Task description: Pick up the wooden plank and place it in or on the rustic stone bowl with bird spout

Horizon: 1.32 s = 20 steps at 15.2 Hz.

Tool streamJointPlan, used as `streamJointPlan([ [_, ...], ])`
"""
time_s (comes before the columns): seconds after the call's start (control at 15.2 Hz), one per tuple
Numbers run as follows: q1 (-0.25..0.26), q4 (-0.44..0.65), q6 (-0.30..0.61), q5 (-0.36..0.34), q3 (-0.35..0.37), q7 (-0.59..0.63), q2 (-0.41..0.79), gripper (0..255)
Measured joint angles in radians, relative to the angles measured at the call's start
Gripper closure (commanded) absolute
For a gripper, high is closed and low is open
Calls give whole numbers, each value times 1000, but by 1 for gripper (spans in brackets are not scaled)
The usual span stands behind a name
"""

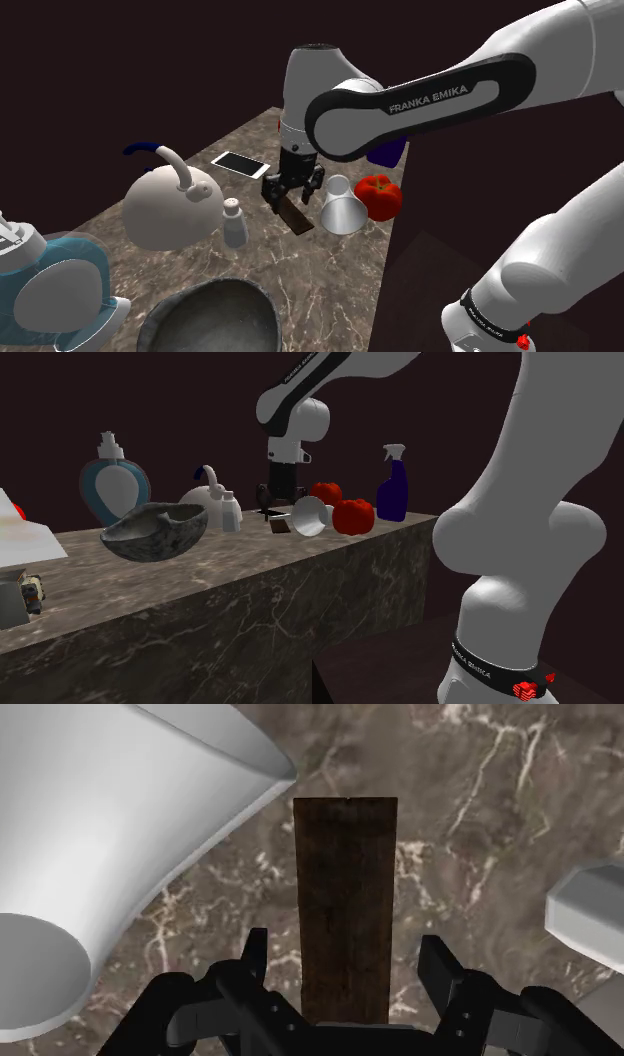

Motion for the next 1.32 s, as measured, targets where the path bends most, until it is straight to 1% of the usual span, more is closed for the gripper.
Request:
streamJointPlan([
  [0.13,-10,126,-94,-86,16,38,84,0],
  [0.2,-11,165,-122,-114,19,50,112,0],
  [0.26,-11,181,-132,-129,20,55,127,0],
  [0.53,-10,166,-101,-152,22,66,155,0],
  [0.73,-8,136,-63,-160,23,73,166,0],
  [1.12,-8,132,-54,-163,24,75,171,0],
  [1.19,-8,132,-54,-163,24,75,171,255],
  [1.32,-9,135,-60,-165,22,75,167,255],
])
